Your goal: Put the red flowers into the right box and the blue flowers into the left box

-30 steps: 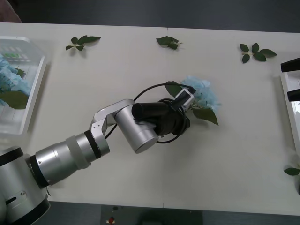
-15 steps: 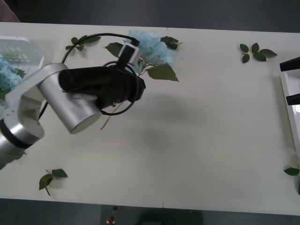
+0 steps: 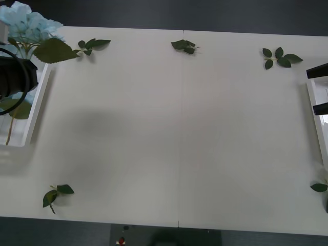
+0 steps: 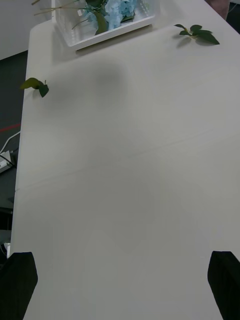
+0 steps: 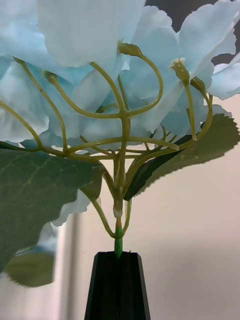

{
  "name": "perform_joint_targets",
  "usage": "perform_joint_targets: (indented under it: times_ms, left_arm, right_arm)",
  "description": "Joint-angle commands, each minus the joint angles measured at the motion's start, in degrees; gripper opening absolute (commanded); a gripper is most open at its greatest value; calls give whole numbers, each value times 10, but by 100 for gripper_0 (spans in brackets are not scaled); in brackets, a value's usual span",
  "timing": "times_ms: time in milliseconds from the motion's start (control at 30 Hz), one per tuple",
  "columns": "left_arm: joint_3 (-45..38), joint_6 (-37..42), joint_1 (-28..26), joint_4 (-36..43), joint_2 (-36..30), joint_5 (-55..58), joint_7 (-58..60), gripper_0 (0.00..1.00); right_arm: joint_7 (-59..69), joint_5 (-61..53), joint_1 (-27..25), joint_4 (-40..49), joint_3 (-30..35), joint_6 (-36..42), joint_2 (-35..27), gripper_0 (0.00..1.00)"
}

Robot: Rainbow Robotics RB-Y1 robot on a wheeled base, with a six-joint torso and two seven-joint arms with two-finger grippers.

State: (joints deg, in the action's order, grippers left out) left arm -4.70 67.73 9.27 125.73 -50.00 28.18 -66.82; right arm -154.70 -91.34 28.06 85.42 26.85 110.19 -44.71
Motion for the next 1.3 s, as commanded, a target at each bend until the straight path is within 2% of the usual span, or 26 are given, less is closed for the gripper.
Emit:
perform_joint_targets:
  times_ms: [33,167,400,767,967,1033,1067,1133,1300]
  left_arm:
    - [-16,0,0,-38,-48,-2,7,0]
    - [-20,-13,0,-99,-82,-19,0,0]
    - [-8,-85,2,-219,-120,-20,-37,0]
    - [80,-237,40,-392,-131,-55,-58,0]
    - [92,-319,41,-469,-129,-51,-57,0]
    - [100,-343,41,-488,-129,-50,-56,9]
    - [108,-358,41,-501,-129,-50,-56,19]
    - [122,-393,41,-522,-128,-51,-56,34]
    - [141,-440,41,-551,-129,-50,-56,45]
  right_arm:
    - [-3,3,6,13,11,-2,2,100]
    - [-3,3,6,13,11,-2,2,100]
    - [-3,3,6,13,11,-2,2,100]
    - [-3,3,6,13,11,-2,2,100]
    - [-3,3,6,13,11,-2,2,100]
    - [-3,3,6,13,11,-2,2,100]
    - [-3,3,6,13,11,-2,2,100]
    - [-3,3,6,13,11,-2,2,100]
    - [-3,3,6,13,11,-2,2,100]
